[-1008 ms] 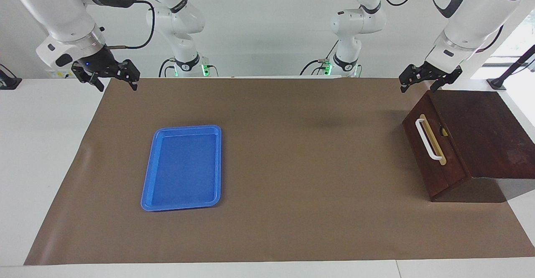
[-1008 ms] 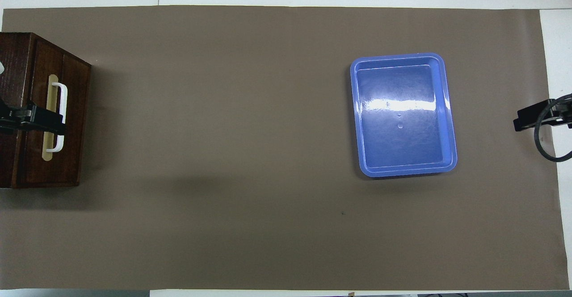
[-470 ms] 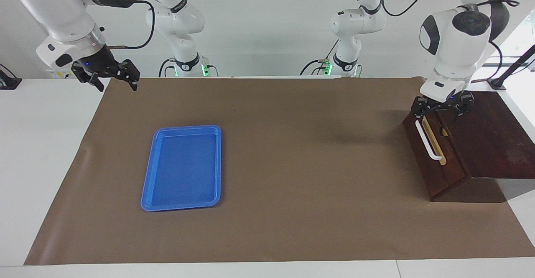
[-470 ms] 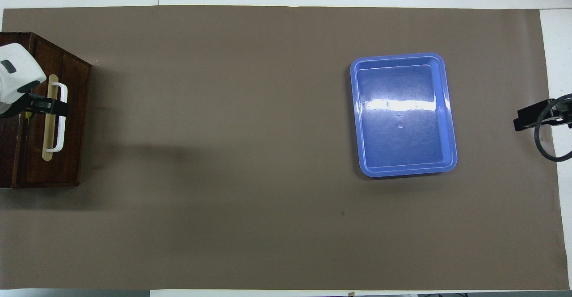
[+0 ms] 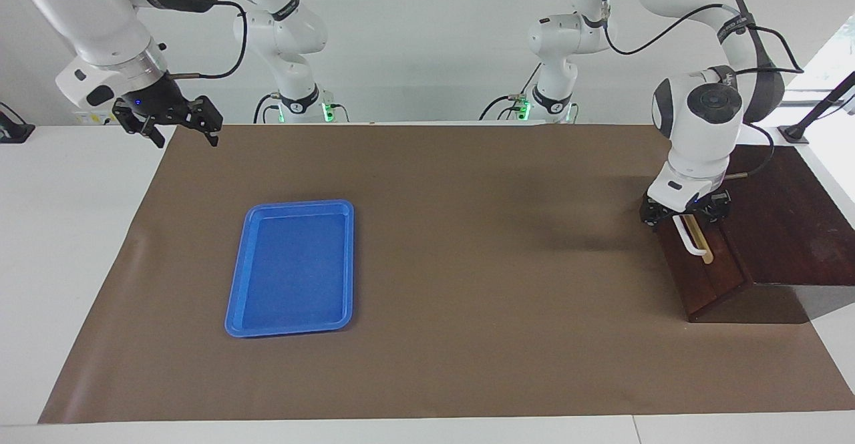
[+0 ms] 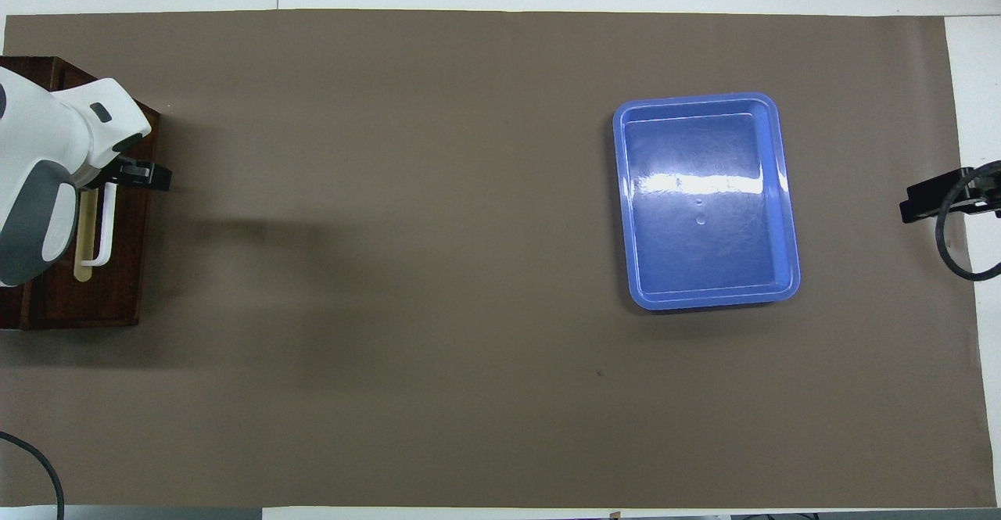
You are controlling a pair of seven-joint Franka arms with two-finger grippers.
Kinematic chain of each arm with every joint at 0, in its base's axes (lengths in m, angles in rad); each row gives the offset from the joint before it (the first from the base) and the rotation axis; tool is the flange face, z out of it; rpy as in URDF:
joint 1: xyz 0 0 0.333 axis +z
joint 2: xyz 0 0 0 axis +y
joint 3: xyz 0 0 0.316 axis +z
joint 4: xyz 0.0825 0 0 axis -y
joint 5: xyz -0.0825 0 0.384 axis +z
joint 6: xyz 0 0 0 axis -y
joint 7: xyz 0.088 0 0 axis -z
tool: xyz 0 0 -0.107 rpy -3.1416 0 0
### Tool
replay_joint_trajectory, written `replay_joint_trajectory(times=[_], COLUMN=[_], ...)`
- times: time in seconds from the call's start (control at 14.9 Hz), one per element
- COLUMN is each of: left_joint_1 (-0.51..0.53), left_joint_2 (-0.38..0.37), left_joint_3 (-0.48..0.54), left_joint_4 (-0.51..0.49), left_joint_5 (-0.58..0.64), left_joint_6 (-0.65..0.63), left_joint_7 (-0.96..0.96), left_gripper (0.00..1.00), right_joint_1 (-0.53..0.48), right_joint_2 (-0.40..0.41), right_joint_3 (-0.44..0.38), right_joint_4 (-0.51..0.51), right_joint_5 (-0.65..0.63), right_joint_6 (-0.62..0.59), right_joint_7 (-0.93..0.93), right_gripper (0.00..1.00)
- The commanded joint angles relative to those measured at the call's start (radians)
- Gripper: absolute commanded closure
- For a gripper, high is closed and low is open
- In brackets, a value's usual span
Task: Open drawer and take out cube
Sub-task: 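Pull the drawer handle away from the box with the left gripper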
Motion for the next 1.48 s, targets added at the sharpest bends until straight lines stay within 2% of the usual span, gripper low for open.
replay_joint_trajectory(times=[0.0,0.2,0.74,1.21,1.41], left_joint_1=[0.024,0.030,-0.065,-0.244,-0.264], left_joint_2=[-0.020,-0.020,-0.019,-0.020,-0.019], left_joint_3=[0.007,0.007,0.002,-0.001,-0.001], left_joint_4=[-0.080,-0.112,-0.111,-0.091,-0.073], left_joint_5=[0.025,0.025,0.025,-0.016,-0.038], left_joint_6=[0.100,0.134,0.121,0.032,-0.007], left_joint_7=[-0.021,-0.024,-0.167,-0.365,-0.377], left_gripper=[0.00,0.00,0.00,0.00,0.00], right_joint_1=[-0.012,-0.009,-0.009,-0.002,0.003], right_joint_2=[-0.005,-0.010,-0.036,-0.048,-0.051], right_joint_3=[-0.001,0.001,-0.001,-0.001,-0.001], right_joint_4=[-0.025,-0.028,-0.080,-0.110,-0.116], right_joint_5=[0.007,0.013,0.017,0.017,0.017], right_joint_6=[0.061,0.053,0.052,0.064,0.065], right_joint_7=[-0.032,-0.057,-0.051,-0.047,-0.047], right_gripper=[0.00,0.00,0.00,0.00,0.00])
